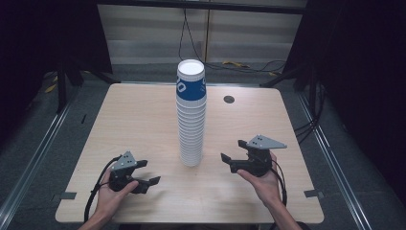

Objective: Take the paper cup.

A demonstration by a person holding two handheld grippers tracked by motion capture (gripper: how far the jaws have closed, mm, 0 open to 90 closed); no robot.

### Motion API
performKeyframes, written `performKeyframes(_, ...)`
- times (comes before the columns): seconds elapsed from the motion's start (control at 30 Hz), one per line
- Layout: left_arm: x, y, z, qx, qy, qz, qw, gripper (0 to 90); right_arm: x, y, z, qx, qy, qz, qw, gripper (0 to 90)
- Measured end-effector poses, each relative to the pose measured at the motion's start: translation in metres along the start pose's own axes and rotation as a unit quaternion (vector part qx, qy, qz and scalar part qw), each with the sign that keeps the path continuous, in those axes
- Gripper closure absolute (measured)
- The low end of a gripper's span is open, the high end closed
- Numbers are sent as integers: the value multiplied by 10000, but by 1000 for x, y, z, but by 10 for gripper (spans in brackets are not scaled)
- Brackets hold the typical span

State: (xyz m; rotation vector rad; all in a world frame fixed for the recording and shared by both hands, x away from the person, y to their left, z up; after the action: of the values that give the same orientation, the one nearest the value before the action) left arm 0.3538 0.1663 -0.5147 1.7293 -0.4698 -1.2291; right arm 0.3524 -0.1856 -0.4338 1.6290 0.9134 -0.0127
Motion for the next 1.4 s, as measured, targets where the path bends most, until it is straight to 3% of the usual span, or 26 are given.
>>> performKeyframes(0.33, 1, 0, -2, -45, 34, 9, 10000, 175, -2, 17, -5, 24, 253, -5, 9997, 198)
performKeyframes(0.67, -2, 0, 1, 51, 36, 14, 10000, 174, -8, 36, -13, -68, 444, -108, 9989, 211)
performKeyframes(0.93, -6, 0, 1, 94, 50, 42, 9999, 175, -19, 56, -23, -183, 640, 8, 9978, 240)
performKeyframes(1.4, -5, 0, 1, 119, -19, 54, 9999, 174, -19, 83, -43, -394, 962, 94, 9945, 213)
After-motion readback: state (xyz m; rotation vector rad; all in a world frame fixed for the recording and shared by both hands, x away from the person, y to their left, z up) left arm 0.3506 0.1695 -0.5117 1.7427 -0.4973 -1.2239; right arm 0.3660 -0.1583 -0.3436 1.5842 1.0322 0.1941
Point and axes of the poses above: each handheld gripper's, and its own axes: x roughly forward along the jaws, y roughly out of its top, z roughly to its right, the point moved 4 cm from there along x, roughly forward along the jaws, and after that the axes turned 15 degrees about x, right-handed, at the moved point
